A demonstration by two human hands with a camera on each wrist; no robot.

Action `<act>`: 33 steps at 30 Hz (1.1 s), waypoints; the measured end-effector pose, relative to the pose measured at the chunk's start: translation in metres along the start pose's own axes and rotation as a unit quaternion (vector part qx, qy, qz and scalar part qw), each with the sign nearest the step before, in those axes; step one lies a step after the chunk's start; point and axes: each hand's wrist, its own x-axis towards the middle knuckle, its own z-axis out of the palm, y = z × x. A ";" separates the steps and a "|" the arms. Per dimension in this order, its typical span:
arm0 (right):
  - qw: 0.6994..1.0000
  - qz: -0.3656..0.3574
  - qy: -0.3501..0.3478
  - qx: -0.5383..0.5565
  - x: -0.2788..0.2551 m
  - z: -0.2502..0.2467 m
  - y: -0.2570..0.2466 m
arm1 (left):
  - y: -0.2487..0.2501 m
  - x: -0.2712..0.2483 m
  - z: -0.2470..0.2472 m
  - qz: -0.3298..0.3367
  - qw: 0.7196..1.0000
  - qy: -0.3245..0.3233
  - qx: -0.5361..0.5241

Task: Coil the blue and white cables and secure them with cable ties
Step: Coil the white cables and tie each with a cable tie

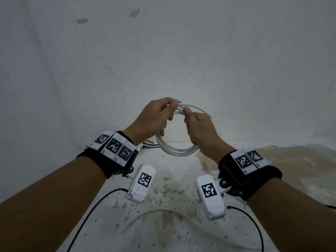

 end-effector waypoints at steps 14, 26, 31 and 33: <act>0.843 0.231 -0.144 0.464 -0.004 -0.013 0.003 | -0.013 -0.004 0.007 0.089 0.982 0.162 0.037; 0.985 0.118 -0.078 0.095 0.000 -0.010 -0.008 | -0.023 -0.009 0.026 0.005 0.973 0.221 0.065; 0.989 0.096 -0.116 0.010 -0.003 -0.019 -0.002 | -0.010 -0.010 0.014 -0.088 0.989 -0.035 0.118; 0.989 0.085 -0.114 -0.029 -0.005 -0.019 -0.001 | -0.005 -0.013 0.015 -0.078 0.984 -0.102 0.126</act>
